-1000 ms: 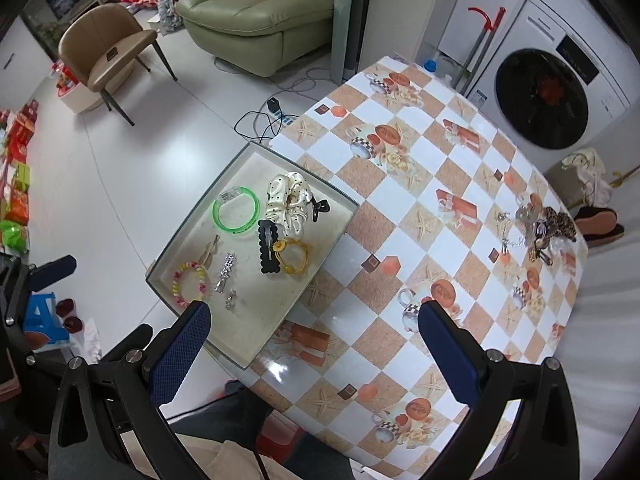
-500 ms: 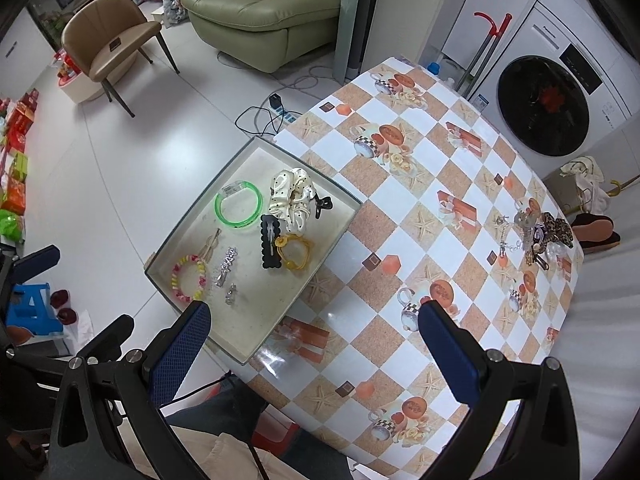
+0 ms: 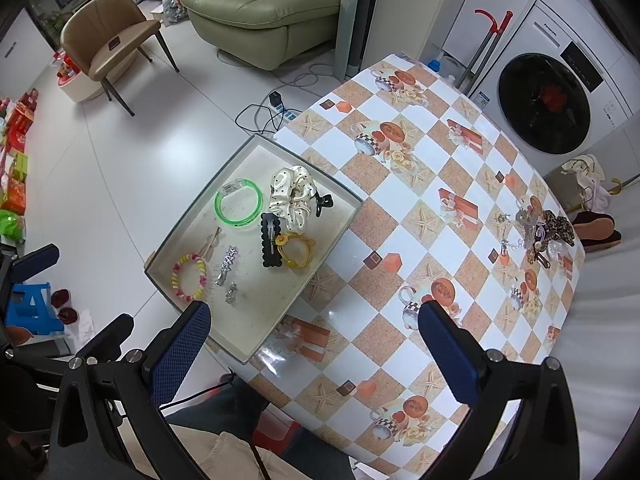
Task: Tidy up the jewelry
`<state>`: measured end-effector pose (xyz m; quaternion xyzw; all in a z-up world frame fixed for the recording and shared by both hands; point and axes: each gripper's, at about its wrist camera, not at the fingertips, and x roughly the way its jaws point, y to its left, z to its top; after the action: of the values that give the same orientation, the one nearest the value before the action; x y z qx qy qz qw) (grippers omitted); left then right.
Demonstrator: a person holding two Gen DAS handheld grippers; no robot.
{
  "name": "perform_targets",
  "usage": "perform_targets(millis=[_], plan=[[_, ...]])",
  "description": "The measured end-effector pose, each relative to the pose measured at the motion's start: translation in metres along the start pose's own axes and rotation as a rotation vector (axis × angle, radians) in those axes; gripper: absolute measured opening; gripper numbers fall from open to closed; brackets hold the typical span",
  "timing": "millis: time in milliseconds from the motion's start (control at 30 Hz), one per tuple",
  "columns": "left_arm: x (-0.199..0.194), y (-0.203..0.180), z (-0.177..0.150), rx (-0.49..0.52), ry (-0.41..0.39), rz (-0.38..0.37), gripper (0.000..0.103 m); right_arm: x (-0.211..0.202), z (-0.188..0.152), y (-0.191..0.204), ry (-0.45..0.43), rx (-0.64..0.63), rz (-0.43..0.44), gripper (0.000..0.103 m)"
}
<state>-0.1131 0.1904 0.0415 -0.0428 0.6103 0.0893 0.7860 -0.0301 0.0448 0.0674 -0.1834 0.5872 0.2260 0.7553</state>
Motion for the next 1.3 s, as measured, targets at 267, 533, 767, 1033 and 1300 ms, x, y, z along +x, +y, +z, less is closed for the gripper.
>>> perform_targets(millis=[267, 533, 767, 1033, 1300], plan=[[-0.0001, -0.0005, 0.0007, 0.0, 0.001, 0.0, 0.103, 0.0, 0.0003, 0.0001, 0.002, 0.0, 0.0, 0.103], [0.0, -0.0009, 0.0017, 0.001, 0.001, 0.0, 0.103, 0.0003, 0.0012, 0.0005, 0.001, 0.002, -0.001, 0.103], [0.0, -0.0008, 0.0022, 0.001, 0.001, 0.0, 0.103, 0.0009, 0.0018, 0.0006, 0.003, 0.003, -0.001, 0.103], [0.0, -0.0015, 0.0026, 0.001, 0.003, 0.0, 0.103, 0.0013, 0.0022, 0.0005, 0.004, 0.003, -0.001, 0.103], [0.0002, -0.0008, 0.0023, 0.002, 0.002, 0.001, 0.103, 0.0014, 0.0024, 0.0006, 0.005, 0.003, -0.001, 0.103]])
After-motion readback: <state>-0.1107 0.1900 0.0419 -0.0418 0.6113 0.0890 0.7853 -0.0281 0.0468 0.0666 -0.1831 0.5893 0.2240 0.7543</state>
